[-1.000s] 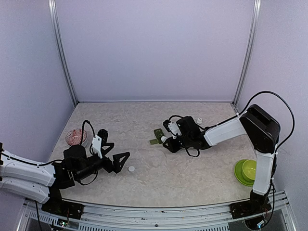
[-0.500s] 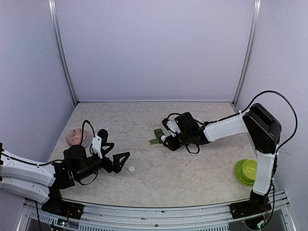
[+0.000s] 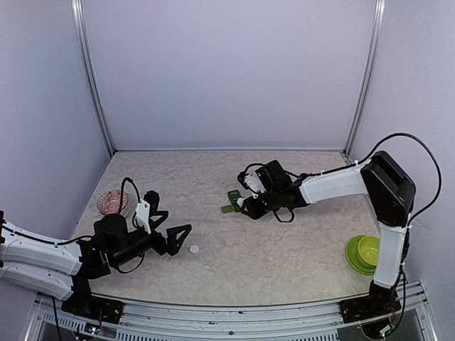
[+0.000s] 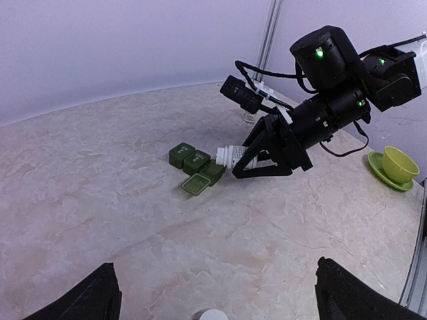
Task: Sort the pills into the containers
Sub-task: Pour the pill into the compartment of the pill container.
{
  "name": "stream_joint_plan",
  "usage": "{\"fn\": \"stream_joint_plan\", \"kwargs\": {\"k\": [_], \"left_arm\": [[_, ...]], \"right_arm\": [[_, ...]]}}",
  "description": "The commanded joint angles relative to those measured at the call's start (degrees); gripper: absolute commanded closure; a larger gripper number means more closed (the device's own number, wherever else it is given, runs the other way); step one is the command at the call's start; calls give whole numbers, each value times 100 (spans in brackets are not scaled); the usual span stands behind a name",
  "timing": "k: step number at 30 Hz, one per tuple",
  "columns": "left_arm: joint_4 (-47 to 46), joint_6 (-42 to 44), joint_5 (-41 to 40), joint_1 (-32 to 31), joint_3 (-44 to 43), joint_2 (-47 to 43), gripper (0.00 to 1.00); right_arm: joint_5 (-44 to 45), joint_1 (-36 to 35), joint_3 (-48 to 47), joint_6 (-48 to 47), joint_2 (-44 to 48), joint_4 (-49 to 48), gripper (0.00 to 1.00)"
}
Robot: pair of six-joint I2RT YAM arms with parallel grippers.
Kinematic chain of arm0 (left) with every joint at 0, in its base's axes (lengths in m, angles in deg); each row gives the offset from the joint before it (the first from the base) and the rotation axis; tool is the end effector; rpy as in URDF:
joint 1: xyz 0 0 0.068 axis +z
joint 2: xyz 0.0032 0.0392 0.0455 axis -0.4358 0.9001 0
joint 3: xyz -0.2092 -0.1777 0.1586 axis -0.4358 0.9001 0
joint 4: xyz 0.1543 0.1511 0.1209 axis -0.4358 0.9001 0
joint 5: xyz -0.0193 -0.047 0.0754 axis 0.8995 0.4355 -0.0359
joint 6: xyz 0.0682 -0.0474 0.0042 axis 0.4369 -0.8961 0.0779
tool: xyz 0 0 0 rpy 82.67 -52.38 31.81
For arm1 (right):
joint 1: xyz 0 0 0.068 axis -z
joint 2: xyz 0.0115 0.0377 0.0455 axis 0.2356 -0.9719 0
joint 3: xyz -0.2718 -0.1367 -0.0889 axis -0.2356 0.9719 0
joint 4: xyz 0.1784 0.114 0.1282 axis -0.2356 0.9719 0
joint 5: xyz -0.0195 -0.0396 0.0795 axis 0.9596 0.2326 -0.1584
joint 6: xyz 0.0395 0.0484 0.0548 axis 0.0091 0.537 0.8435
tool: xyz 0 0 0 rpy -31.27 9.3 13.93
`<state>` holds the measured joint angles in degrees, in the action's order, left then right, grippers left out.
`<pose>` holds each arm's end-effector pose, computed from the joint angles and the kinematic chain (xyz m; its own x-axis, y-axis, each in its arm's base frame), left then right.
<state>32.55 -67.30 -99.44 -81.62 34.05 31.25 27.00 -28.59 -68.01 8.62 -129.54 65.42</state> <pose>0.1341 -0.1661 0.2266 -0.2407 -0.0234 -0.9703 0.6322 0.7548 -0.1750 0.3295 0.3063 0.1783 -0.6374 -0.3683 -0.6769 -0.6169 0.7703 0.1618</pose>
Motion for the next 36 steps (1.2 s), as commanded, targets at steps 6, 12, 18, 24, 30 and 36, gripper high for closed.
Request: {"fn": "stream_joint_plan", "kwargs": {"k": [6, 12, 18, 24, 30, 36], "left_arm": [[-160, -22, 54, 51, 69, -39, 1], [-160, -28, 46, 51, 67, -41, 1], [-156, -17, 43, 51, 69, -45, 1], [-169, -22, 53, 51, 69, -39, 1], [-169, -21, 55, 55, 69, -34, 1], [-169, -31, 62, 55, 67, -45, 1]], "right_arm": [[-63, 47, -310, -76, -154, 399, 88], [-69, 47, -367, -90, -233, 516, 88], [-83, 47, -376, -81, -263, 556, 88], [-86, 47, -474, -89, -276, 692, 88], [-46, 47, -661, -115, -336, 981, 88], [-53, 47, -868, -141, -457, 1289, 88]]}}
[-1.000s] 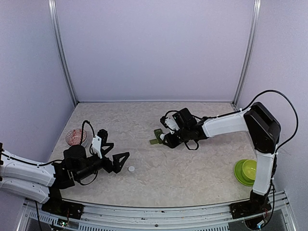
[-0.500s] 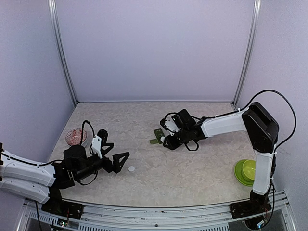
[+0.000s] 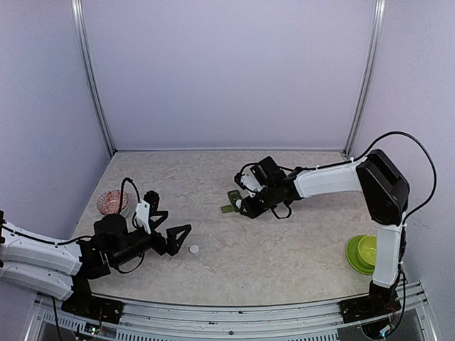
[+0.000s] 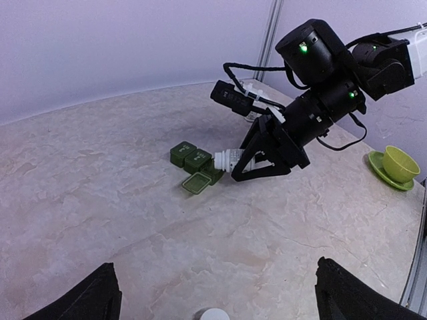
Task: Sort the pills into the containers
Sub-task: Pour the pill into the compartment of the pill container.
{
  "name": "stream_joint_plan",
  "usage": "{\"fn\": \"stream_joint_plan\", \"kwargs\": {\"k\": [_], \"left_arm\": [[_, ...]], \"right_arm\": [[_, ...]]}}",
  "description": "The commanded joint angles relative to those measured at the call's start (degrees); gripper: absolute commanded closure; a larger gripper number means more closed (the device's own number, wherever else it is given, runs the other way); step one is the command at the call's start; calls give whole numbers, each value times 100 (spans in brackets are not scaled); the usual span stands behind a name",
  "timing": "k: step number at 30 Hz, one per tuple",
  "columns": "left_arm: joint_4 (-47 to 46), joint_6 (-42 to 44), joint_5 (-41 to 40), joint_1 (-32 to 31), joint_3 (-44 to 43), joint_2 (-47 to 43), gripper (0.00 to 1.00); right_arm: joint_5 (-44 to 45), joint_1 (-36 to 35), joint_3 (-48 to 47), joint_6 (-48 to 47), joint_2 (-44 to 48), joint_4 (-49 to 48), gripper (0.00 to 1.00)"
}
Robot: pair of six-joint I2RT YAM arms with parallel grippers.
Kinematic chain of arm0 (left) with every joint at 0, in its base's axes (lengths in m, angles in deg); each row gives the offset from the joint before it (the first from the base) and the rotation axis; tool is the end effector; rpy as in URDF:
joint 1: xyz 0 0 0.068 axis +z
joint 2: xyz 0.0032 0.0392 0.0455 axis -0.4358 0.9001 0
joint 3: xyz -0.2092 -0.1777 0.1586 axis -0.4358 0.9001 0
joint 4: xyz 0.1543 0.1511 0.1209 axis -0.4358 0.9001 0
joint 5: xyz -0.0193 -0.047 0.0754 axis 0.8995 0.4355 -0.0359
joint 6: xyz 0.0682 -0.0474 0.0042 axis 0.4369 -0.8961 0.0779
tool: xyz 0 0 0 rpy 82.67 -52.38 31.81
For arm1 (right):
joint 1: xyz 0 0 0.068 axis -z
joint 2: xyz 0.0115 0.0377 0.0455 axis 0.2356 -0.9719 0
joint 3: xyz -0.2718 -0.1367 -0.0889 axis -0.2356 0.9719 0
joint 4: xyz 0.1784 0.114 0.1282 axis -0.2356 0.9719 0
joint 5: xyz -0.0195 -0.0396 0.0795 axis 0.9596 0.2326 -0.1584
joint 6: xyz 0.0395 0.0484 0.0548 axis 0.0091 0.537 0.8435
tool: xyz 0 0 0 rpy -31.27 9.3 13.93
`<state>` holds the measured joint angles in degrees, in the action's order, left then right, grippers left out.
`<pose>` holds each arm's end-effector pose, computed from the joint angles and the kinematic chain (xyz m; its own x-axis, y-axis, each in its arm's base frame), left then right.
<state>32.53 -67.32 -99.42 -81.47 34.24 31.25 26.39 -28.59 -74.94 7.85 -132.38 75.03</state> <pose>0.1342 -0.1654 0.2255 -0.2426 -0.0218 -0.9699 0.6301 0.7566 -0.1746 0.3372 0.3143 0.1779 -0.6755 -0.4209 -0.6054 -0.6189 0.7699 0.1553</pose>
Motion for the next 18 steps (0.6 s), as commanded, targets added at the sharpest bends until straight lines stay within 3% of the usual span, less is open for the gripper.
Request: {"fn": "stream_joint_plan", "kwargs": {"k": [1, 18], "left_arm": [[-166, -30, 55, 44, 49, -55, 1], [-183, -36, 61, 49, 56, -26, 1]], "right_arm": [[-5, 47, -190, -73, -186, 349, 88], [-6, 47, -488, -157, -227, 749, 88]]}}
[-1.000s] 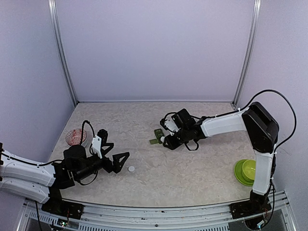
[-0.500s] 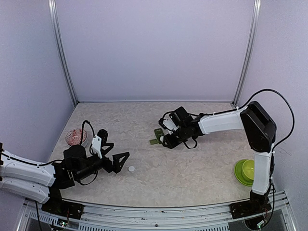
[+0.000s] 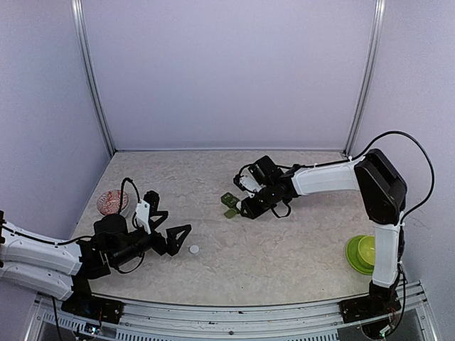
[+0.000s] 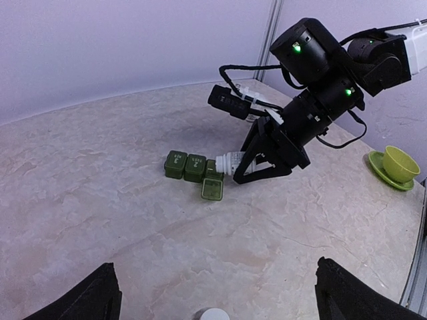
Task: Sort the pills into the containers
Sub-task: Pour the pill into the compartment of the pill container.
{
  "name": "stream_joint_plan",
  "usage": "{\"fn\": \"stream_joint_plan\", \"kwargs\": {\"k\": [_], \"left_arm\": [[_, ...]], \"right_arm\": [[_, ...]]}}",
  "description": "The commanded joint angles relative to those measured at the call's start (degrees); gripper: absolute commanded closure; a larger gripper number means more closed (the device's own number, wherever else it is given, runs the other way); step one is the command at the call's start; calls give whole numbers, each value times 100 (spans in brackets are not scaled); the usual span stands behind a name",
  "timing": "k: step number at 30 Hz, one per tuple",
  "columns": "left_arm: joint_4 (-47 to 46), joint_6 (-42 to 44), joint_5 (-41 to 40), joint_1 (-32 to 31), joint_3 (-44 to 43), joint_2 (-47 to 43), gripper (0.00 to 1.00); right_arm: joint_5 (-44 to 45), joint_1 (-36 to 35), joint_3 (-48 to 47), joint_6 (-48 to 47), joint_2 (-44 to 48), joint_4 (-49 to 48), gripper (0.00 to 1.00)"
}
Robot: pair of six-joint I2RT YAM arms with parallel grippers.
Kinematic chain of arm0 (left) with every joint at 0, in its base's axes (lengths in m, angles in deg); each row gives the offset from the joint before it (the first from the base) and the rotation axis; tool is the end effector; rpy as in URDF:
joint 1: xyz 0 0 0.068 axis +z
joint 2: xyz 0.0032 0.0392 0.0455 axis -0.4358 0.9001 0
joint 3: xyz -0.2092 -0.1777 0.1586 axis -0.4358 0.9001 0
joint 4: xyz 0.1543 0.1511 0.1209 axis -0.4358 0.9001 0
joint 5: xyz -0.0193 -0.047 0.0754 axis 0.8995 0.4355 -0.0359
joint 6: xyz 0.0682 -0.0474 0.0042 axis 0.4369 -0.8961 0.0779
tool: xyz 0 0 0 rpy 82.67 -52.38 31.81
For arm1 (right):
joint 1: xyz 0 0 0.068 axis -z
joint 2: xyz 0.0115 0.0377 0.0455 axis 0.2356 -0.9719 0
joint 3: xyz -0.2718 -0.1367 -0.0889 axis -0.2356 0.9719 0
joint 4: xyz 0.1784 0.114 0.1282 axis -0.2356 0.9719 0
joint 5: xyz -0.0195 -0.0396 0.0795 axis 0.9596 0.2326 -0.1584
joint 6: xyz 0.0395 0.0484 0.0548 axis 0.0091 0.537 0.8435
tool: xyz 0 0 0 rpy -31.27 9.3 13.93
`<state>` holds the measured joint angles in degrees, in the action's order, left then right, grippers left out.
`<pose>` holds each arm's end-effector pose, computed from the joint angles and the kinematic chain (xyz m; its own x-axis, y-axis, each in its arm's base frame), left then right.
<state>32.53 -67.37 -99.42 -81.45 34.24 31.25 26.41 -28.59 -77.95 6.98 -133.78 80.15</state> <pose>0.1342 -0.1653 0.2255 -0.2431 -0.0226 -0.9697 0.6296 0.7568 -0.1755 0.3389 0.3158 0.1753 -0.6925 -0.4566 -0.5586 -0.6224 0.7696 0.1426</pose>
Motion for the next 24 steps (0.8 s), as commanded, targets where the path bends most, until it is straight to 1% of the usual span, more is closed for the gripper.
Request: {"fn": "stream_joint_plan", "kwargs": {"k": [1, 24], "left_arm": [[-184, -32, 62, 43, 56, -22, 1], [-193, -43, 66, 56, 56, -6, 1]], "right_arm": [[-6, 47, -210, -78, -93, 276, 88], [-145, 53, -697, -232, -327, 961, 87]]}}
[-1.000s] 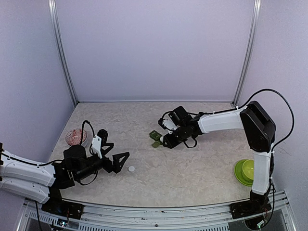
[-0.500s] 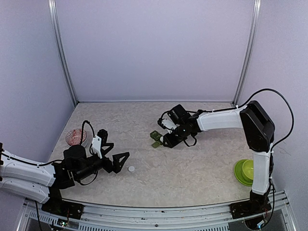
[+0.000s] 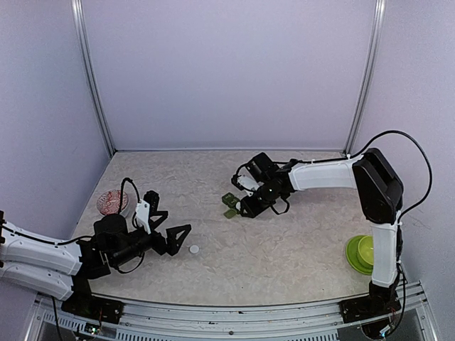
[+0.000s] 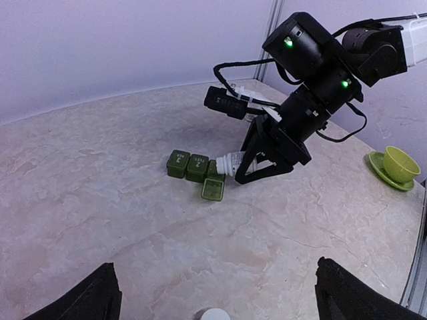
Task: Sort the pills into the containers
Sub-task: Pour the pill into the compartment of the pill container.
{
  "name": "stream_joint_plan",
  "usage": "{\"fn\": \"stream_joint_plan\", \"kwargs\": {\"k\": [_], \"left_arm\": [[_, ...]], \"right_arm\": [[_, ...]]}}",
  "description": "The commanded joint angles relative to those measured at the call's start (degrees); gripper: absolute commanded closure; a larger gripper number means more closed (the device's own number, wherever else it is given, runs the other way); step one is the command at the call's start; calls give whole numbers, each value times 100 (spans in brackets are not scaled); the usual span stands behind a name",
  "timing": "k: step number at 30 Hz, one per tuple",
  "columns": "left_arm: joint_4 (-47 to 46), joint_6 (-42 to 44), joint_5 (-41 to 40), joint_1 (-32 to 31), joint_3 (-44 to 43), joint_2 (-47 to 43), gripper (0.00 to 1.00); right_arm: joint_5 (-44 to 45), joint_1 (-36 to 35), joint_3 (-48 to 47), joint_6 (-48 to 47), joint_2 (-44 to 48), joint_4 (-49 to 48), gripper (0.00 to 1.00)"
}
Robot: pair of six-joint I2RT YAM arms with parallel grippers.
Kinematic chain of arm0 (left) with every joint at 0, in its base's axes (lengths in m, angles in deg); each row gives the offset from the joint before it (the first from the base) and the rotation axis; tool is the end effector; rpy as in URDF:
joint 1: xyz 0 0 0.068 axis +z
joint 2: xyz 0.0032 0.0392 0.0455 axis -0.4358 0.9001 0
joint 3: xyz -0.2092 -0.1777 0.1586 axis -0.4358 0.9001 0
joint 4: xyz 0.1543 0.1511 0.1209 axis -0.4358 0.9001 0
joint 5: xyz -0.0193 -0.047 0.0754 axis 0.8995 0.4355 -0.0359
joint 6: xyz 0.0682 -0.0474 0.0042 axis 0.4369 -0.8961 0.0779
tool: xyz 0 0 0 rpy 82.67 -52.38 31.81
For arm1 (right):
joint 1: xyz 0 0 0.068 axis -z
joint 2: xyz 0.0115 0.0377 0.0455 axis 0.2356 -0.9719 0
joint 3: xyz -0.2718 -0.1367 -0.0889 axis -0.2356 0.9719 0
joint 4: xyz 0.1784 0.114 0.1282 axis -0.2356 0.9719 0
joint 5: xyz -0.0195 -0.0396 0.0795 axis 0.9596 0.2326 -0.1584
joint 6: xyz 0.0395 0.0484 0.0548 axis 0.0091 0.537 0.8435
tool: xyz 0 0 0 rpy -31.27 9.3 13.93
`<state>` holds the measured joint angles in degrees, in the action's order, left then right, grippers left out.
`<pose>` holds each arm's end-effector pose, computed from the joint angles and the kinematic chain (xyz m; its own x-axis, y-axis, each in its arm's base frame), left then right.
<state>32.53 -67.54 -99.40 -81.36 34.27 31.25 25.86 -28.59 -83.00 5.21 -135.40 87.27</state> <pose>0.1344 -0.1651 0.2253 -0.2453 -0.0247 -0.9691 0.6279 0.7576 -0.1783 0.3421 0.3197 0.1794 -0.6988 -0.5037 -0.5079 -0.6407 0.7565 0.1312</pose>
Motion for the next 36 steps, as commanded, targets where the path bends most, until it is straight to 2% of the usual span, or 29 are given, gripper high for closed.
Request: {"fn": "stream_joint_plan", "kwargs": {"k": [1, 23, 36], "left_arm": [[-193, -27, 68, 47, 56, -6, 1], [-202, -41, 86, 60, 60, -18, 1], [-202, -48, 86, 68, 65, -4, 1]], "right_arm": [[-94, 55, -211, -62, -177, 278, 87], [-210, 121, -504, -56, -260, 793, 87], [-283, 117, -180, -77, -53, 225, 87]]}}
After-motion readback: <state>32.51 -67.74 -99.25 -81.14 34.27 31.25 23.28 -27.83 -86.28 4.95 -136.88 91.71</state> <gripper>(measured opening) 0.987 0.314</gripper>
